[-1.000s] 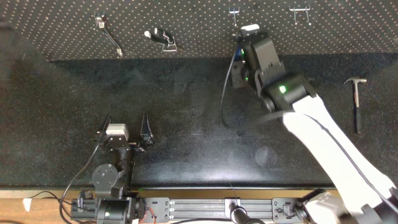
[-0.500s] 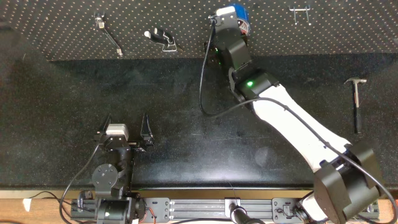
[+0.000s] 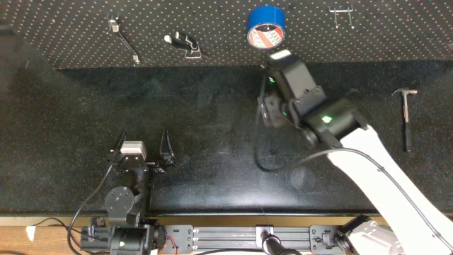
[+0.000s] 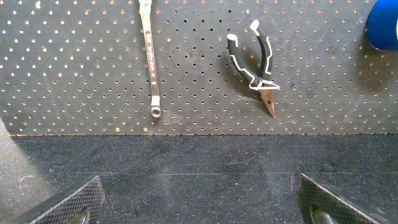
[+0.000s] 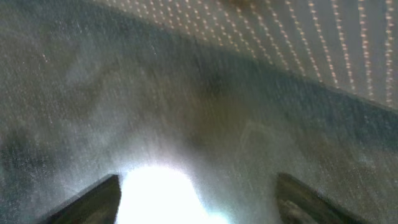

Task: Place Tools Onto Pegboard

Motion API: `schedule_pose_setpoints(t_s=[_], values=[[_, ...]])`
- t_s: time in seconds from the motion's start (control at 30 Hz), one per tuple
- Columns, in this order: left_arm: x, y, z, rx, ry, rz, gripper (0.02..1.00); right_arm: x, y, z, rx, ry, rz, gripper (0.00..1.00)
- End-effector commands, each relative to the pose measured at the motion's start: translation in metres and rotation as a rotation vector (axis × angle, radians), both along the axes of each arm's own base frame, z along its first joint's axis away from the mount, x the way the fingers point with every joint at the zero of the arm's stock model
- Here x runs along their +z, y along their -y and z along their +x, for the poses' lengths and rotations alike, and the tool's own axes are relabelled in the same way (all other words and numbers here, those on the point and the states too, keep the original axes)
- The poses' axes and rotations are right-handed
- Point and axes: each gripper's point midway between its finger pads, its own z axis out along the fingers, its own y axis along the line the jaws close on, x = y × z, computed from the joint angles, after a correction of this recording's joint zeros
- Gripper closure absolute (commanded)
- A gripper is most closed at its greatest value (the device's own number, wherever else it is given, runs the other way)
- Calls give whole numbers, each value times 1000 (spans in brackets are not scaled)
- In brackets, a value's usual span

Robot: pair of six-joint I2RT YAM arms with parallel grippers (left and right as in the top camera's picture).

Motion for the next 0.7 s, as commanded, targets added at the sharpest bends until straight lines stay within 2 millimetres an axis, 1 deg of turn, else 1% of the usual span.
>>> schedule_pose_setpoints(t_s=[0.03, 0.07, 0.1, 0.13, 0.17, 0.2, 0.23, 0.27, 0.3, 0.37, 0.4, 0.43, 0.6, 0.7], values=[[-1, 2, 0, -12, -2, 12, 23, -24, 90, -39, -141, -216, -140, 25], [-1, 2, 0, -12, -2, 12, 23, -37, 130, -33, -195, -251, -176, 25], [-1, 2, 0, -12, -2, 12, 23, -46, 157, -30, -244, -271, -180, 25], [-1, 2, 0, -12, -2, 12, 23, -63, 198, -28, -284, -321, -152, 25], [-1, 2, 0, -12, -2, 12, 23, -75, 228, -27, -314, -353, -126, 25], [-1, 2, 0, -12, -2, 12, 23, -96, 270, -26, -385, -389, -92, 25], [-1, 2, 0, -12, -2, 12, 23, -108, 292, -27, -422, -403, -88, 25], [-1, 2, 0, -12, -2, 12, 23, -122, 312, -26, -410, -409, -85, 25], [-1, 2, 0, -12, -2, 12, 23, -137, 326, -25, -389, -418, -87, 25], [-1, 2, 0, -12, -2, 12, 23, -154, 335, -26, -368, -446, -86, 25], [-1, 2, 0, -12, -2, 12, 23, -161, 335, -26, -347, -460, -87, 25], [-1, 2, 0, -12, -2, 12, 23, -173, 334, -28, -303, -490, -88, 25], [-1, 2, 0, -12, -2, 12, 23, -189, 331, -32, -272, -537, -75, 25], [-1, 2, 0, -12, -2, 12, 23, -191, 332, -35, -271, -552, -80, 25]])
